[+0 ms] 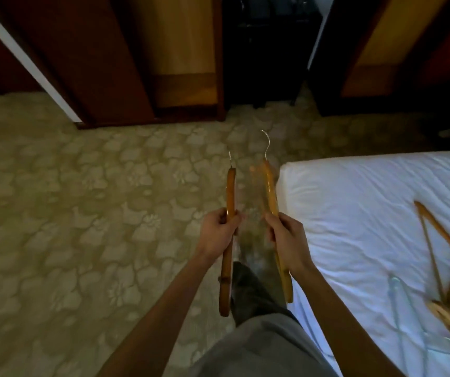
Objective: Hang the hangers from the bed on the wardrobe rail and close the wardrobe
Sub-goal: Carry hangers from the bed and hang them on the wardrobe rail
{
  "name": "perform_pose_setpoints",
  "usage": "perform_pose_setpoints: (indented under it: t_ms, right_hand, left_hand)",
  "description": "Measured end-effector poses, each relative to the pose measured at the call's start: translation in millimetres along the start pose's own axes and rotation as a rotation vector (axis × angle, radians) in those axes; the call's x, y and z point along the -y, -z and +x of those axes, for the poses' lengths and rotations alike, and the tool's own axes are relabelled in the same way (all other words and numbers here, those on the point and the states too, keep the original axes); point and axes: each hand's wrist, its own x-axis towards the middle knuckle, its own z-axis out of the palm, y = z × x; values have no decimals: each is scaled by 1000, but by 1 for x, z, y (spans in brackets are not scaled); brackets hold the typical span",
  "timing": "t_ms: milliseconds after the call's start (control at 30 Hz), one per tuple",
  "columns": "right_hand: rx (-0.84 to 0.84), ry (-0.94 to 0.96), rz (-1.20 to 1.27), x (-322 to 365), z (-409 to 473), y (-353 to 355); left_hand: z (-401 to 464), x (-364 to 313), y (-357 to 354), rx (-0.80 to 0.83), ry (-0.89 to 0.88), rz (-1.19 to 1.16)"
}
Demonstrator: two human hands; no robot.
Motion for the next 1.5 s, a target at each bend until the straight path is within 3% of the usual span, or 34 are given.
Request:
perform_pose_setpoints:
  t_ms: [400,700,1100,1500]
  right_hand:
    - [181,13,-111,152,264,-155]
    - [261,87,-152,240,410,-268]
    - [23,178,-356,352,621,-435]
    - [-83,208,-335,460,796,-497]
  left_hand:
    - [272,-103,131,-193,-6,-43]
    - [435,-152,233,-185,-67,-112]
    - [684,-234,387,-120,-124,-95]
    - [887,-324,444,-23,-165,-104]
